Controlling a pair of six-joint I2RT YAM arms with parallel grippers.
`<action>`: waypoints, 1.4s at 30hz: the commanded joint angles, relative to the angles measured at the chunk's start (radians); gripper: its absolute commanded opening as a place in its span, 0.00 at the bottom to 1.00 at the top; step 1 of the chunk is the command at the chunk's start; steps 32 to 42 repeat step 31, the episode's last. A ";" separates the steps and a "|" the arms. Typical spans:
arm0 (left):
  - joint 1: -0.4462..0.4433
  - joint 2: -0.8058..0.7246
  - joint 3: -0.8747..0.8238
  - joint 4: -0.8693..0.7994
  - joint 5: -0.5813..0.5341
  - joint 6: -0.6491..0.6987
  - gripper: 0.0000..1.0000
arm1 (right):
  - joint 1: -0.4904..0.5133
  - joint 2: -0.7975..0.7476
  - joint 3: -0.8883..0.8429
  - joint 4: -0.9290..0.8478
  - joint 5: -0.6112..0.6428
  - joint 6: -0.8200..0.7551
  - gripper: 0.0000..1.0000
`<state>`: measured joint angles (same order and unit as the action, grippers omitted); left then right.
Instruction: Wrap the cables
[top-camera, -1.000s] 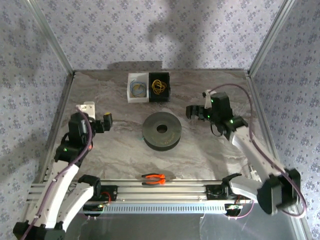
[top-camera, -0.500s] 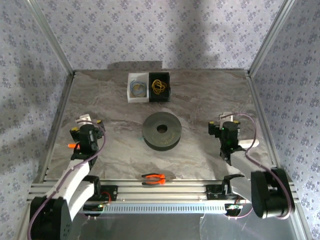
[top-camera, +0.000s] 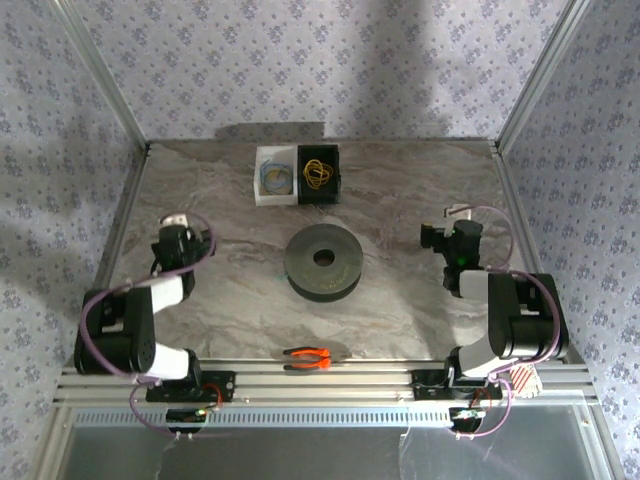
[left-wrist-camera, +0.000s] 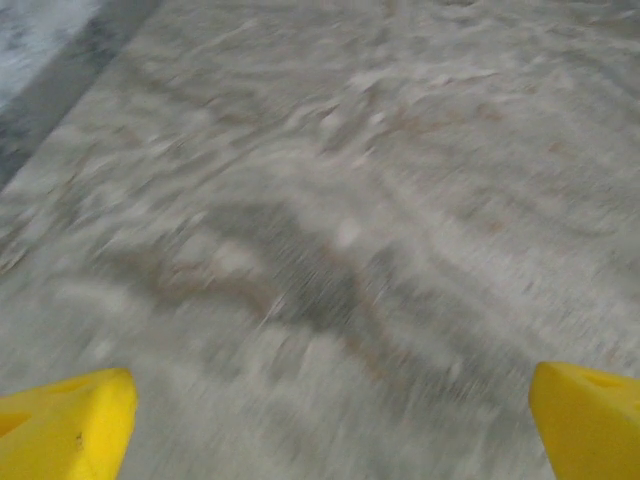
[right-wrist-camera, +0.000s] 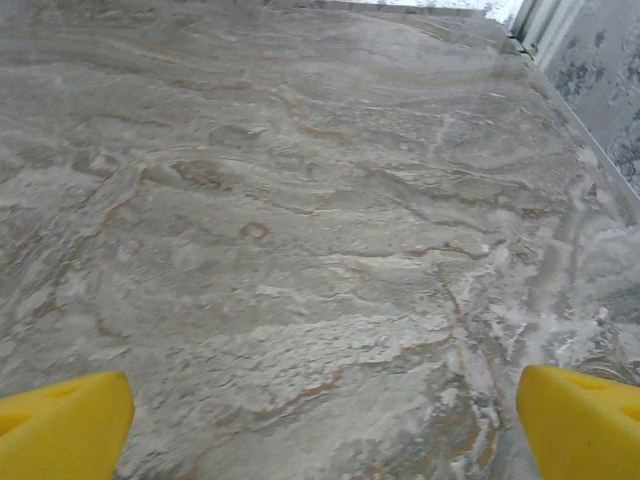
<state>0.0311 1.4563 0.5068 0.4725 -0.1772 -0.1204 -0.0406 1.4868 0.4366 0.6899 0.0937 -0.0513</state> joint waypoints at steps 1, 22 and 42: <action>0.003 0.083 0.139 -0.072 0.155 0.071 1.00 | -0.007 0.024 -0.013 0.051 -0.091 0.030 1.00; 0.000 0.079 -0.105 0.364 0.114 0.068 1.00 | 0.007 0.033 -0.039 0.097 -0.069 0.021 1.00; -0.018 0.078 -0.097 0.348 0.090 0.083 1.00 | 0.005 0.032 -0.038 0.095 -0.074 0.021 1.00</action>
